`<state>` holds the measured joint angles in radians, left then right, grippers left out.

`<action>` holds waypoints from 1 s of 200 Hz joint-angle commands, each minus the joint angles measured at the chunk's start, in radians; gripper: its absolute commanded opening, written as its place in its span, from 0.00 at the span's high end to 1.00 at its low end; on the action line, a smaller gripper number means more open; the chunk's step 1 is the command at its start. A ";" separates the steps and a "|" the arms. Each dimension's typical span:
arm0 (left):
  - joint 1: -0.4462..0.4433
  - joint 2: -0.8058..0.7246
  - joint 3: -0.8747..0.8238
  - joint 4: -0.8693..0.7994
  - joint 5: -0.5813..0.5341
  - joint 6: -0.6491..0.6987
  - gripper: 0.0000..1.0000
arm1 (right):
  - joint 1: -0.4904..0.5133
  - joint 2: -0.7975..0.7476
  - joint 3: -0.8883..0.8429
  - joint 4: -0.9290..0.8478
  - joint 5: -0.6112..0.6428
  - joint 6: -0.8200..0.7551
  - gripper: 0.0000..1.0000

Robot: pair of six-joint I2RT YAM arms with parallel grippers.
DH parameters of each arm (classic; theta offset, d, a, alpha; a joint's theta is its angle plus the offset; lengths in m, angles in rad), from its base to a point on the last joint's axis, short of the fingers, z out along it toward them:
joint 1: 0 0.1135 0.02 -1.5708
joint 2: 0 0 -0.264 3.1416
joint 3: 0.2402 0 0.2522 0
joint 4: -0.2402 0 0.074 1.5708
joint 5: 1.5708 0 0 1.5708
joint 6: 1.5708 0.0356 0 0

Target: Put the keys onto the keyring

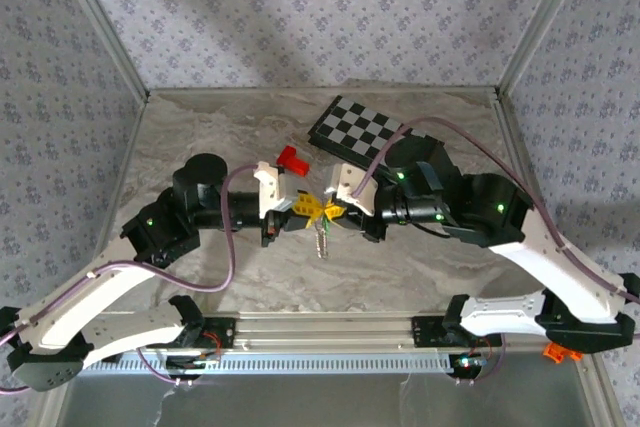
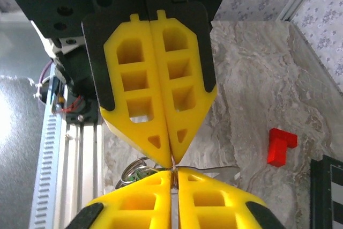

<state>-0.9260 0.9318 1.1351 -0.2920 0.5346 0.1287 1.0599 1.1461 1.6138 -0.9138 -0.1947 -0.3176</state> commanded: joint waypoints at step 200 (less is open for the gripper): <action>-0.017 -0.040 -0.066 0.369 0.105 -0.167 1.00 | -0.097 -0.181 -0.231 0.378 -0.215 0.187 0.77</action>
<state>-0.9337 0.8928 1.0554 0.0216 0.6064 -0.0284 0.9726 0.9779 1.3994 -0.5777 -0.3759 -0.1459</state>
